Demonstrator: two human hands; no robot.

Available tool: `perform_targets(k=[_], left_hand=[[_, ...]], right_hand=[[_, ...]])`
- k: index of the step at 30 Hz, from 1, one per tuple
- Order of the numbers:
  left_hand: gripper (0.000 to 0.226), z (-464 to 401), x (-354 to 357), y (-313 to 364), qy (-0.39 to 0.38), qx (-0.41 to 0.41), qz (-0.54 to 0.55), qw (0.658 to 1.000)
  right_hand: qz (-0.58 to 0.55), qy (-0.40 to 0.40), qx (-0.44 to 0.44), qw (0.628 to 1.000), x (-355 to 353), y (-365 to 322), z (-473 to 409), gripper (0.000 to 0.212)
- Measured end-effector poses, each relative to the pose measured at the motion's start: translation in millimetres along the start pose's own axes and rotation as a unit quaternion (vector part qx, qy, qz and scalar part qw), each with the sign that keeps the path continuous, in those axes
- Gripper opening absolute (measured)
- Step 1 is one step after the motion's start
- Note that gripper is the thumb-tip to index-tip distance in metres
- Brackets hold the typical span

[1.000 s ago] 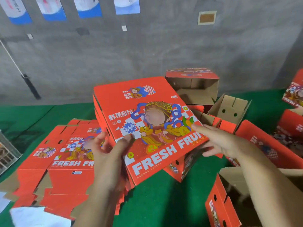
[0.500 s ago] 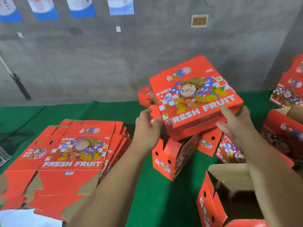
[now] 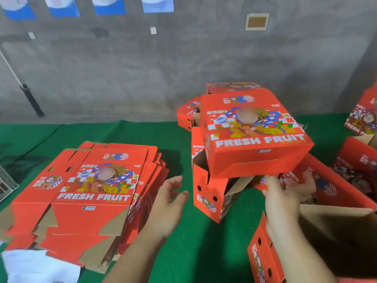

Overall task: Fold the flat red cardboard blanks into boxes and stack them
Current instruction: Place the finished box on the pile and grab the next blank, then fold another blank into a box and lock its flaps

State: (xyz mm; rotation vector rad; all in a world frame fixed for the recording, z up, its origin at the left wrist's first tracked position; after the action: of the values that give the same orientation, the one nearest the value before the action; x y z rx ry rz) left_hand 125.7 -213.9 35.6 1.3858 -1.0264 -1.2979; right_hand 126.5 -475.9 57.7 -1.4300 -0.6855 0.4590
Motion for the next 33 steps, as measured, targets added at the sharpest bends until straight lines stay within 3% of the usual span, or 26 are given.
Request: perform_targets(k=[4,7,10,13,16,18,20,23,26,30,33], left_hand=[[0.032,-2,-14,-10,0.031,0.020,-0.034,0.999],[0.026,-11,-48,-29,0.091,-0.011,-0.068,0.993],[0.034,-22,-92,-56,0.129,-0.061,-0.216,0.966],[0.057,-25,-120,-89,0.048,-0.144,-0.424,0.893],[0.066,-20,-120,-111,-0.018,-0.147,-0.500,0.853],[0.069,-16,-119,-117,-0.004,-0.115,-0.541,0.833],[0.068,-11,-125,-119,0.029,-0.046,-0.606,0.793],[0.055,-5,-145,-120,0.016,0.027,-0.677,0.735],[0.039,7,-151,-117,0.005,0.041,-0.681,0.731],[0.022,46,-119,-82,0.047,0.143,-0.640,0.754],[0.036,85,-90,-63,0.109,0.271,-0.554,0.780]], right_hand=[[0.012,-0.084,-0.030,0.996,10,23,43,0.069],[0.012,-0.169,-0.021,0.985,22,41,63,0.061],[0.034,-0.231,-0.010,0.972,42,50,83,0.054],[0.100,-0.317,0.009,0.943,69,61,109,0.055],[0.184,-0.420,-0.003,0.889,100,67,132,0.055],[0.227,-0.466,-0.020,0.855,117,69,144,0.056],[0.259,-0.495,-0.029,0.829,128,72,154,0.058],[0.294,-0.514,-0.023,0.806,130,77,162,0.058],[0.314,-0.515,0.001,0.798,125,83,170,0.058],[0.284,-0.484,0.144,0.815,123,87,183,0.064],[0.244,-0.459,0.152,0.840,131,83,187,0.057]])
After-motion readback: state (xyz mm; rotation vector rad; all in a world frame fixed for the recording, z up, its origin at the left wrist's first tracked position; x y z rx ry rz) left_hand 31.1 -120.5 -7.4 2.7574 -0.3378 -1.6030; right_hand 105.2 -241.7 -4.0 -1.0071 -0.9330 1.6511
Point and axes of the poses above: each hand's wrist, its own z-axis away from the middle knuckle, its own x-axis out of the palm, y = z × x, the point moved 2 cm from there along -z, towards the middle knuckle
